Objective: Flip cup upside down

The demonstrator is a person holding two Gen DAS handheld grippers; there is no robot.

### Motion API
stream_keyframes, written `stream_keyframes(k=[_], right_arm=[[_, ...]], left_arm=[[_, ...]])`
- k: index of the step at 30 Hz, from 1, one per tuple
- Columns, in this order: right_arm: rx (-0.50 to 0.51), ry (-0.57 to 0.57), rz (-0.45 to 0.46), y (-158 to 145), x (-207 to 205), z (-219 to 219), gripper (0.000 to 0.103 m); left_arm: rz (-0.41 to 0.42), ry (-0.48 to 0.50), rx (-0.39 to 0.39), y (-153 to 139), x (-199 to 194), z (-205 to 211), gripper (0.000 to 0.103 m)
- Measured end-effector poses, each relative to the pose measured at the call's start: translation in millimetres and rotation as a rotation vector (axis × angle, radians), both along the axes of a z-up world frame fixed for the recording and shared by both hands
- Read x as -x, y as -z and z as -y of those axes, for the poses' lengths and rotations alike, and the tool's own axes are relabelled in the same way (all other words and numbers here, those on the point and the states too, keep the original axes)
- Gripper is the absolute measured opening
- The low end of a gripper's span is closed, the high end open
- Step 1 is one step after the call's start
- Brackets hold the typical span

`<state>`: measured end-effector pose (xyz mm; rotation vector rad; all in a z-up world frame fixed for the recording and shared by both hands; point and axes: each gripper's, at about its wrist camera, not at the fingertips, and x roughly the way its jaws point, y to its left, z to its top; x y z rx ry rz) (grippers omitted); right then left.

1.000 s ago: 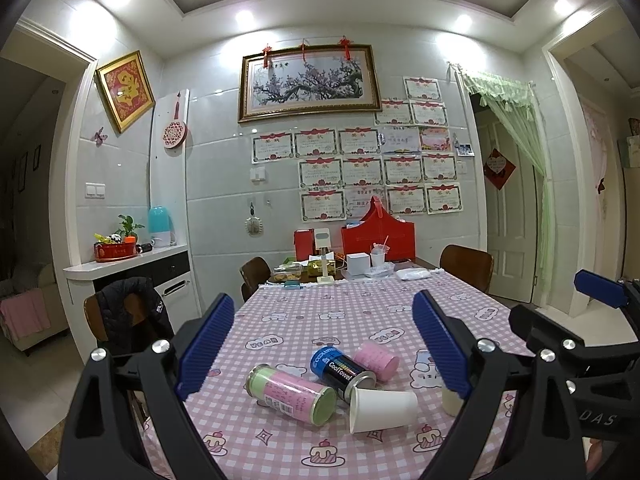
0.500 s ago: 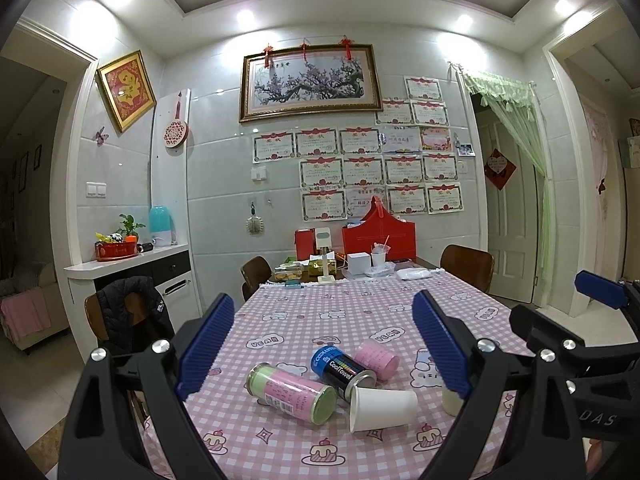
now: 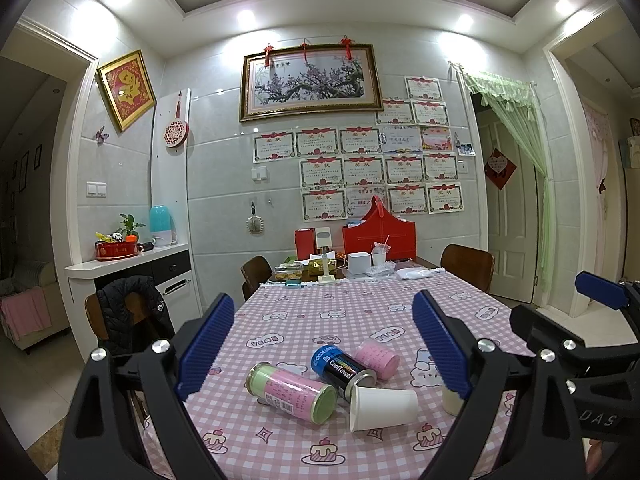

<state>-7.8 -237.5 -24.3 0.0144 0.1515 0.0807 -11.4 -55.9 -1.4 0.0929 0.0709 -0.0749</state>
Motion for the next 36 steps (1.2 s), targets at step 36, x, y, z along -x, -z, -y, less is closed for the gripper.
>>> stream_keyframes(k=[36], right_arm=[[-0.001, 0.0, -0.002, 1.1, 0.2, -1.9, 0.095]], left_arm=[[-0.002, -0.003, 0.002, 2.1, -0.8, -0.5, 0.089]])
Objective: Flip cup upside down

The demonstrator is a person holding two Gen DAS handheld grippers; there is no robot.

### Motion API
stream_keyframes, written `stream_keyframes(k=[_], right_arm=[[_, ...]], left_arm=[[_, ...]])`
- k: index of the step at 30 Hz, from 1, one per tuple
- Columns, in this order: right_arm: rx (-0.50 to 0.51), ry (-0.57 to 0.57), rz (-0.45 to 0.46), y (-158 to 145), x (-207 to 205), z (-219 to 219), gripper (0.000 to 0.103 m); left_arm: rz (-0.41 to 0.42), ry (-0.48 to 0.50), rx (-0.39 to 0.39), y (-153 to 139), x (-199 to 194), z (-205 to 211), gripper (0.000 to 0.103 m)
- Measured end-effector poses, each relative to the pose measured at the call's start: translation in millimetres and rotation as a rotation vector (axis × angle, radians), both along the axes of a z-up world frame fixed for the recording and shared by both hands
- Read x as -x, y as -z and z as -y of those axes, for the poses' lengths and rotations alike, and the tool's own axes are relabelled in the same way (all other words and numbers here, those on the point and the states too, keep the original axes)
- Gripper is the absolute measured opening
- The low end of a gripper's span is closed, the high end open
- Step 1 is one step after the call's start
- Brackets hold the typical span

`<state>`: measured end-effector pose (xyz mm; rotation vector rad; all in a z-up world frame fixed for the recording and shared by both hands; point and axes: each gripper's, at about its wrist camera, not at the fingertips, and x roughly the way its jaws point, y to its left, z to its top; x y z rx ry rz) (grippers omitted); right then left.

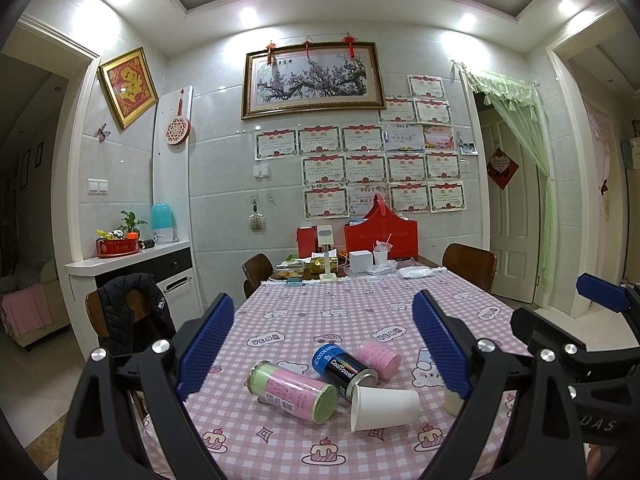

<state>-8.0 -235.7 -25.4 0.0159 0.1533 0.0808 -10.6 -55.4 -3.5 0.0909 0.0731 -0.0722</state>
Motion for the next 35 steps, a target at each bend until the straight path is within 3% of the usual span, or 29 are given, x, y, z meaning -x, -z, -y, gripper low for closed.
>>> stream_keyframes(k=[35], right_arm=[[-0.002, 0.016, -0.048, 12, -8, 2, 0.095]], left_arm=[[-0.041, 0.002, -0.008, 12, -11, 11, 0.089]])
